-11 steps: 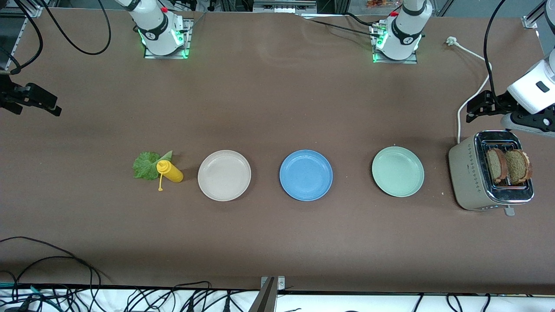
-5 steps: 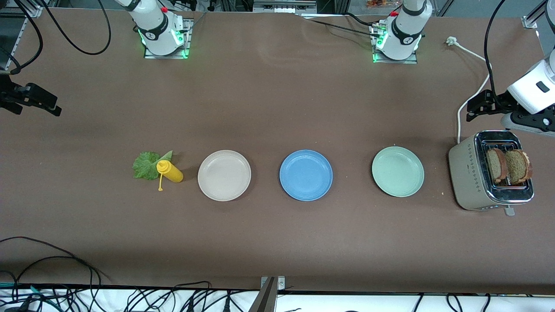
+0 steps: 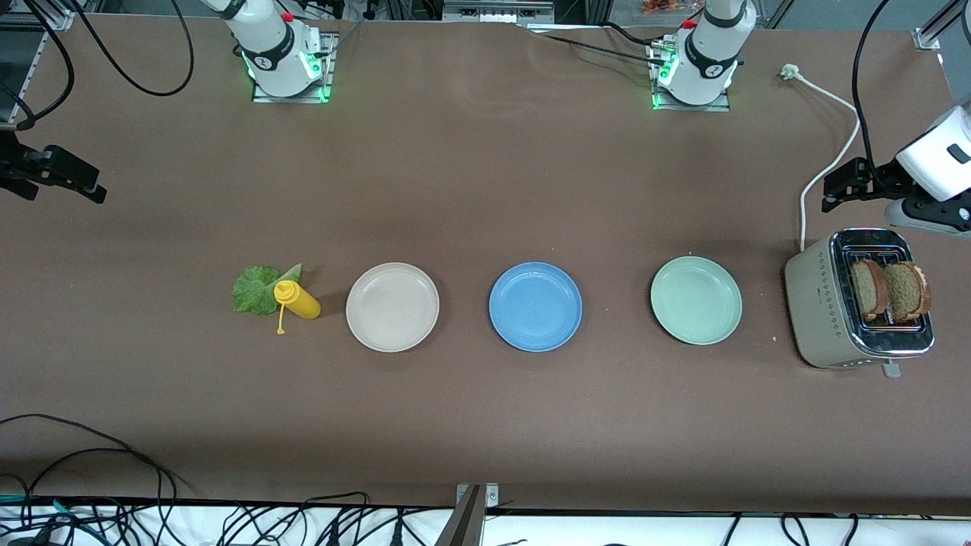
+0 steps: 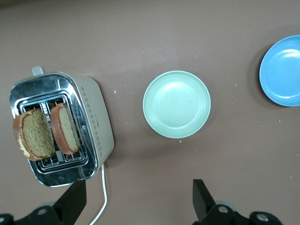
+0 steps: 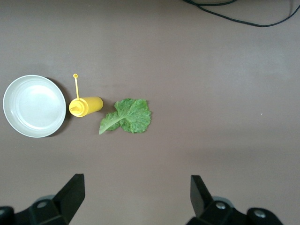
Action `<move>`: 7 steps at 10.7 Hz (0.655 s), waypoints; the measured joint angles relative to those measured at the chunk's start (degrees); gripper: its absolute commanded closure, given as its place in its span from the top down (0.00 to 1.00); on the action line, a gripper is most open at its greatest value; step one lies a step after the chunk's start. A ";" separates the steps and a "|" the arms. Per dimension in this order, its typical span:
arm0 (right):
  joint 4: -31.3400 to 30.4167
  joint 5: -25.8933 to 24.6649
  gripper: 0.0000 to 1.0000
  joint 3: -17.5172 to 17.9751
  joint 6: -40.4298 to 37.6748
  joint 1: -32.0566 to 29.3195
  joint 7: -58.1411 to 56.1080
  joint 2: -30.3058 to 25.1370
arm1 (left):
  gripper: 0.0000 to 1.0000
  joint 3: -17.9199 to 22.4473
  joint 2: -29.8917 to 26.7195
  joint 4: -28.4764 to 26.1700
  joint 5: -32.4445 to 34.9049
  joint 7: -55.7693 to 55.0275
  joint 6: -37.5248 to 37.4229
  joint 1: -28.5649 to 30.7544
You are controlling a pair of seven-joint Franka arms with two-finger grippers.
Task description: Make sandwich in blue plate with both arms
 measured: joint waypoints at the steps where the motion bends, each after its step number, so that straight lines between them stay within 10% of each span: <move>1: 0.00 0.00 1.00 -0.05 0.00 0.00 0.00 0.00 | 1.00 0.00 0.09 -0.05 0.00 0.00 -0.64 0.00; 7: 0.02 0.00 1.00 -0.14 0.00 -0.02 0.00 0.00 | 1.00 0.03 1.47 -0.48 0.00 0.00 -4.15 0.26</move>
